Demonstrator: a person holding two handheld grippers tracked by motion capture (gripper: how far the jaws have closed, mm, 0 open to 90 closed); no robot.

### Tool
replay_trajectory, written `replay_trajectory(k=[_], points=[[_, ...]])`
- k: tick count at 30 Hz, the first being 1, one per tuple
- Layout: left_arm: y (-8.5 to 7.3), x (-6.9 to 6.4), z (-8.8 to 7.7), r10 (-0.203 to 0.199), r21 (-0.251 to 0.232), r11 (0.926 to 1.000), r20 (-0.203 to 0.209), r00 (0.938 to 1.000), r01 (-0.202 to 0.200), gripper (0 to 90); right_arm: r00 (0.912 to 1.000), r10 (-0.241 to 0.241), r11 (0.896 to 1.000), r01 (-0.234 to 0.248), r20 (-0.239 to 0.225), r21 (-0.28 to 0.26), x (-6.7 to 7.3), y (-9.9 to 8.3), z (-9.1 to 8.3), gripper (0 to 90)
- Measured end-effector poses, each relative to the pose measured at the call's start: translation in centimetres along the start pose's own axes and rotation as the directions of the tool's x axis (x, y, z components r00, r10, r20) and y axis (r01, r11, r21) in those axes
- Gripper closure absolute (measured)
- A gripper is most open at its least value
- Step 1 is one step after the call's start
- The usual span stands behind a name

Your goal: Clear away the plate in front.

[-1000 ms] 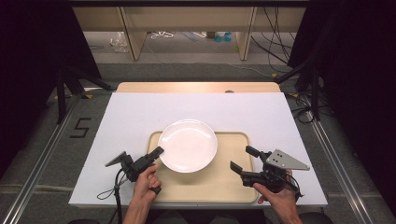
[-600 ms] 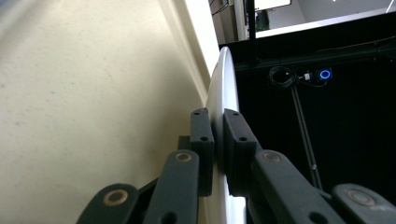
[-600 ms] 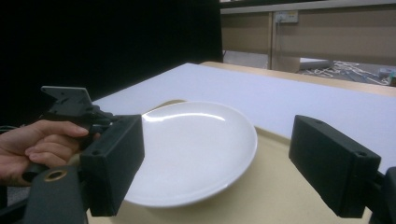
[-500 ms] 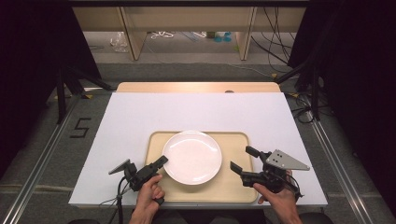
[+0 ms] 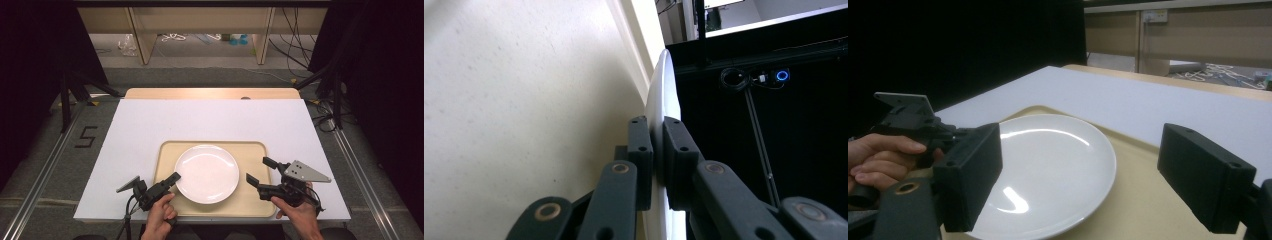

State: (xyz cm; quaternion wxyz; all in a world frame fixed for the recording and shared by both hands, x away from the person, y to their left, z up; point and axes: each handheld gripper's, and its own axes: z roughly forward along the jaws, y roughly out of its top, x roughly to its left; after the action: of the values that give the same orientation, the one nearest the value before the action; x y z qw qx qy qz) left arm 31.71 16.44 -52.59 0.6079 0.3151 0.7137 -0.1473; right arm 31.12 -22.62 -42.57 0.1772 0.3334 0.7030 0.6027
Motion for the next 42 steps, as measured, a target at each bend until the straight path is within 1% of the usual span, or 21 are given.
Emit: replay_trajectory(k=[2, 4, 5, 6, 7, 8, 11, 12, 13, 14, 20, 22, 23, 25, 27, 32, 34, 37, 39, 40, 42], points=[[-0.4, 0.0, 0.2, 0.004, 0.001, 1.0000, 0.000, 1.0000, -0.004, 83.5, 0.9999, -0.012, 1.000, 0.012, 0.004, 0.004, 0.0, 0.0, -0.1, 18.9], [-0.6, 0.0, 0.3, -0.013, 0.007, 0.9999, -0.010, 0.9999, 0.013, 83.4, 0.9997, -0.013, 1.000, 0.013, 0.023, 0.023, -0.1, 0.1, -0.3, 18.9], [-0.8, 0.1, 0.3, 0.007, 0.008, 0.9999, -0.020, 0.9998, -0.007, 83.4, 0.9999, 0.004, 1.000, -0.004, 0.011, 0.002, 0.0, 0.0, -0.1, 18.9], [-1.0, 0.0, 0.5, 0.008, 0.004, 1.0000, -0.021, 0.9997, -0.008, 83.3, 0.9999, -0.007, 1.000, 0.007, 0.014, 0.023, -0.1, 0.1, -0.3, 18.9], [-1.0, 0.1, 0.6, 0.009, 0.015, 0.9999, -0.042, 0.9991, -0.008, 83.1, 1.0000, -0.002, 1.000, 0.002, 0.008, 0.025, -0.1, 0.1, -0.3, 18.9], [-1.1, 0.1, 0.8, -0.006, 0.009, 0.9999, -0.026, 0.9996, 0.006, 83.1, 1.0000, 0.004, 1.000, -0.004, 0.004, 0.018, -0.1, 0.0, -0.2, 18.9], [-1.3, 0.1, 1.0, 0.007, 0.023, 0.9997, -0.036, 0.9993, -0.006, 83.5, 0.9999, -0.015, 1.000, 0.015, 0.001, 0.008, -0.1, 0.0, -0.1, 18.9], [-1.3, 0.0, 1.2, -0.007, 0.016, 0.9998, -0.035, 0.9994, 0.008, 83.5, 0.9999, -0.014, 1.000, 0.014, 0.009, 0.020, -0.1, 0.0, -0.2, 18.9], [-1.3, -0.1, 1.2, -0.005, 0.020, 0.9998, -0.053, 0.9986, 0.006, 83.5, 0.9999, -0.010, 1.000, 0.010, 0.007, 0.005, -0.2, 0.0, -0.1, 18.9], [-1.2, -0.2, 1.3, 0.007, 0.020, 0.9998, -0.054, 0.9985, -0.006, 83.5, 0.9999, -0.011, 1.000, 0.011, 0.003, -0.001, -0.2, 0.0, -0.1, 18.9], [-1.2, -0.2, 1.6, 0.001, 0.026, 0.9997, -0.067, 0.9978, 0.000, 83.0, 0.9999, -0.011, 1.000, 0.011, 0.000, 0.001, -0.1, 0.0, -0.1, 18.9], [-1.3, -0.2, 1.6, 0.016, 0.017, 0.9997, -0.065, 0.9978, -0.015, 82.7, 1.0000, -0.009, 1.000, 0.009, 0.004, 0.007, -0.1, 0.0, -0.1, 18.9], [-1.3, -0.2, 1.5, 0.021, 0.024, 0.9995, -0.081, 0.9965, -0.019, 80.8, 1.0000, -0.009, 1.000, 0.009, 0.004, 0.007, -0.1, 0.0, -0.1, 18.9], [-1.3, -0.3, 1.7, 0.034, 0.038, 0.9988, -0.093, 0.9951, -0.031, 71.1, 1.0000, -0.004, 1.000, 0.004, 0.003, 0.021, -0.1, 0.1, -0.2, 19.0], [-1.3, -0.3, 1.8, 0.093, 0.053, 0.9947, -0.080, 0.9925, -0.088, 65.2, 1.0000, -0.007, 1.000, 0.007, -0.002, 0.007, -0.1, 0.0, 0.0, 19.0], [-1.0, -1.1, 1.8, 0.144, 0.062, 0.9883, -0.089, 0.9855, -0.139, 55.1, 1.0000, -0.009, 1.000, 0.009, -0.003, 0.007, -0.1, 0.0, 0.0, 19.1], [-0.8, -1.4, 1.6, 0.167, 0.045, 0.9856, -0.122, 0.9783, -0.163, 50.8, 0.9999, -0.014, 1.000, 0.014, -0.003, 0.012, -0.1, 0.0, -0.1, 19.1], [-0.2, -1.8, 1.2, 0.238, 0.025, 0.9712, -0.167, 0.9569, -0.237, 46.8, 0.9999, -0.014, 1.000, 0.014, -0.004, 0.008, -0.1, 0.0, -0.1, 19.5], [0.0, -2.1, 1.0, 0.284, 0.017, 0.9583, -0.182, 0.9416, -0.285, 45.3, 0.9997, -0.021, 1.000, 0.021, 0.011, 0.009, 0.0, 0.1, -0.1, 19.5], [0.1, -2.3, 0.9, 0.306, 0.012, 0.9509, -0.187, 0.9335, -0.309, 44.4, 1.0000, -0.004, 1.000, 0.004, -0.006, 0.005, 0.1, 0.0, 0.0, 19.5], [0.1, -2.6, 0.6, 0.330, -0.001, 0.9421, -0.181, 0.9267, -0.335, 44.4, 0.9998, -0.018, 1.000, 0.018, -0.008, 0.009, 0.0, 0.0, 0.0, 19.5]])
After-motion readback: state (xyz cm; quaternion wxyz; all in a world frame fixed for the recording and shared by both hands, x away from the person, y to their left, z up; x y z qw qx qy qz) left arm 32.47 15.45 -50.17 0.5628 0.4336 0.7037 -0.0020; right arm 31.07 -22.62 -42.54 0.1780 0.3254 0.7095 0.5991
